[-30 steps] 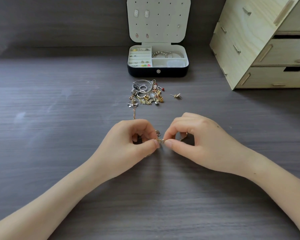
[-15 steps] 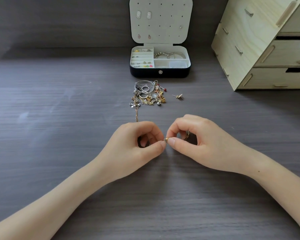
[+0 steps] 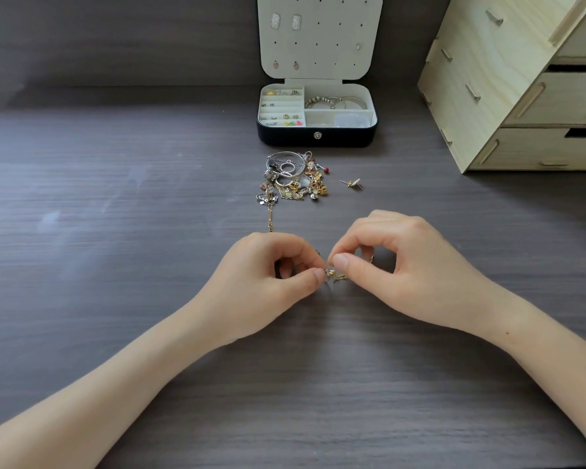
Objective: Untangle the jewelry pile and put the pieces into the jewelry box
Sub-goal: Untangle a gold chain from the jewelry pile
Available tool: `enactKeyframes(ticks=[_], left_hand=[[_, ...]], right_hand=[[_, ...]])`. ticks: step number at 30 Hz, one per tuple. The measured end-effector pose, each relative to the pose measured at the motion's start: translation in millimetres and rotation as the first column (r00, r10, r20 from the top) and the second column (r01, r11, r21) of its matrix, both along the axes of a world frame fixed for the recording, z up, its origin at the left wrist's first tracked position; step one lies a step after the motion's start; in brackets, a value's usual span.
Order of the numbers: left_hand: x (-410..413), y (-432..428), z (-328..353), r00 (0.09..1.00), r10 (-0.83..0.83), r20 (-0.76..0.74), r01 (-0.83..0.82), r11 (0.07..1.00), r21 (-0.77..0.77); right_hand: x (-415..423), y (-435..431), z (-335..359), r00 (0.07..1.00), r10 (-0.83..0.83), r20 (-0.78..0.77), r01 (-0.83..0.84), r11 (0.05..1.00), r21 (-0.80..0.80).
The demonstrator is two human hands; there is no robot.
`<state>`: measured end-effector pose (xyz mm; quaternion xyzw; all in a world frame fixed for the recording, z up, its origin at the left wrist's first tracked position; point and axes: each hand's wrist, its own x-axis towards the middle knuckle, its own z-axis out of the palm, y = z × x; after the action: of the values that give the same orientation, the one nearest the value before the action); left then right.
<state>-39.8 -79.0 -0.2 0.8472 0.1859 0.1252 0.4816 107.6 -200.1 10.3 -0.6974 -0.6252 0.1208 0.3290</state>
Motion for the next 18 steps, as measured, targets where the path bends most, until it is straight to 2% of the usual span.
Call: enactKeyframes(ticks=[9, 18], left_hand=[[-0.6, -0.2, -1.9, 1.0, -0.004, -0.006, 0.004, 0.999, 0.052], [-0.1, -0.4, -2.1, 1.0, -0.008, 0.001, 0.008, 1.0, -0.019]], right_hand=[[0.8, 1.0, -4.1, 0.986, 0.042, 0.159, -0.053, 0.997, 0.062], [-0.7, 2.7, -7.5, 0.979, 0.085, 0.188, -0.092, 0.995, 0.031]])
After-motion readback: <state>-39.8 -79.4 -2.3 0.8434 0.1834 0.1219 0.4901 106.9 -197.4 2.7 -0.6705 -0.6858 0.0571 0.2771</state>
